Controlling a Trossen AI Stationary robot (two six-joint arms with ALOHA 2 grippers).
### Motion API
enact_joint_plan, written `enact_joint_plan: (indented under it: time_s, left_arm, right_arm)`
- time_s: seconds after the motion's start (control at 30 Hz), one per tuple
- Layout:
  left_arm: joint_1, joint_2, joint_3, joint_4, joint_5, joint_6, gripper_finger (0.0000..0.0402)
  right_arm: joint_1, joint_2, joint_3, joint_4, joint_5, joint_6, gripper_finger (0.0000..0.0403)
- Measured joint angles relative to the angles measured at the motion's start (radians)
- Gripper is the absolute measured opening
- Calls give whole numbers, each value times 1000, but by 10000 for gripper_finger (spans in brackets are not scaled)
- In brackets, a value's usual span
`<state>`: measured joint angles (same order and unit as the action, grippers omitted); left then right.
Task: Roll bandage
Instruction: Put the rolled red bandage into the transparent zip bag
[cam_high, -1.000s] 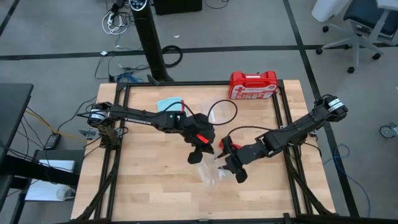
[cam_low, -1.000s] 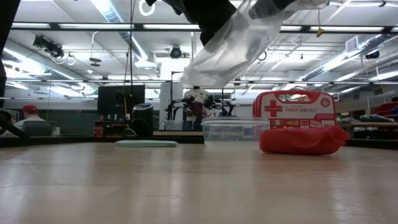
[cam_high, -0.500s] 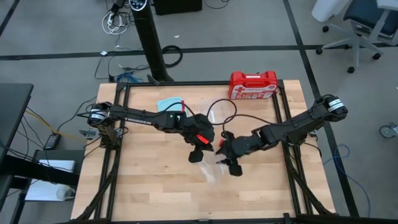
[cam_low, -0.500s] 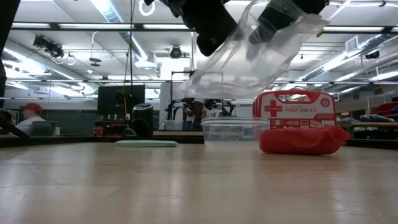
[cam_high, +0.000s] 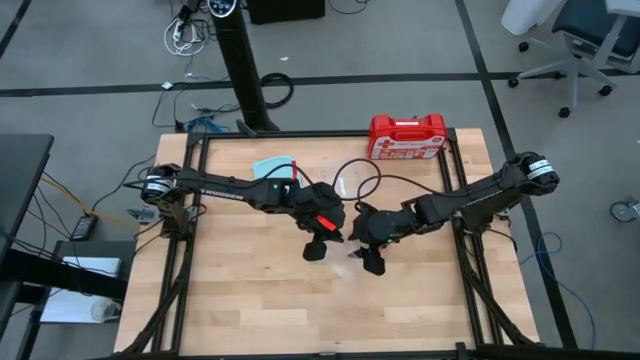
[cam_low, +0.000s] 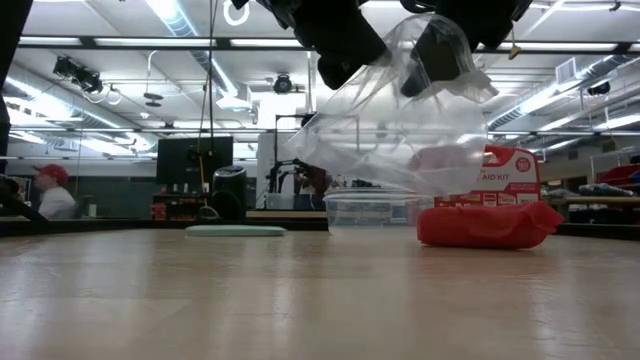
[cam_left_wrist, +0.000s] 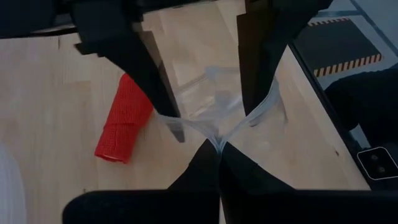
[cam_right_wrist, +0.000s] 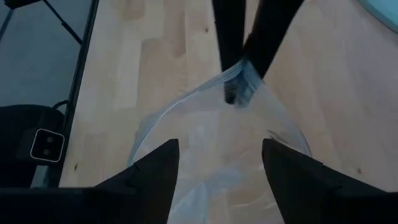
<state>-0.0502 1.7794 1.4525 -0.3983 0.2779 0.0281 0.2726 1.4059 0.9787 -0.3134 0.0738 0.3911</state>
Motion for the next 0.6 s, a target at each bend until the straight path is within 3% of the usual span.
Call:
enact_joint_plan:
  time_s: [0.3,0.6]
  left_arm:
    - [-40,3,0,-20,-81,47,0]
    - [-71,50,1,11,-151,8,0]
  right_arm:
    - [14,0,0,-4,8,-26,235]
    - [20,121,-1,30,-19,-46,234]
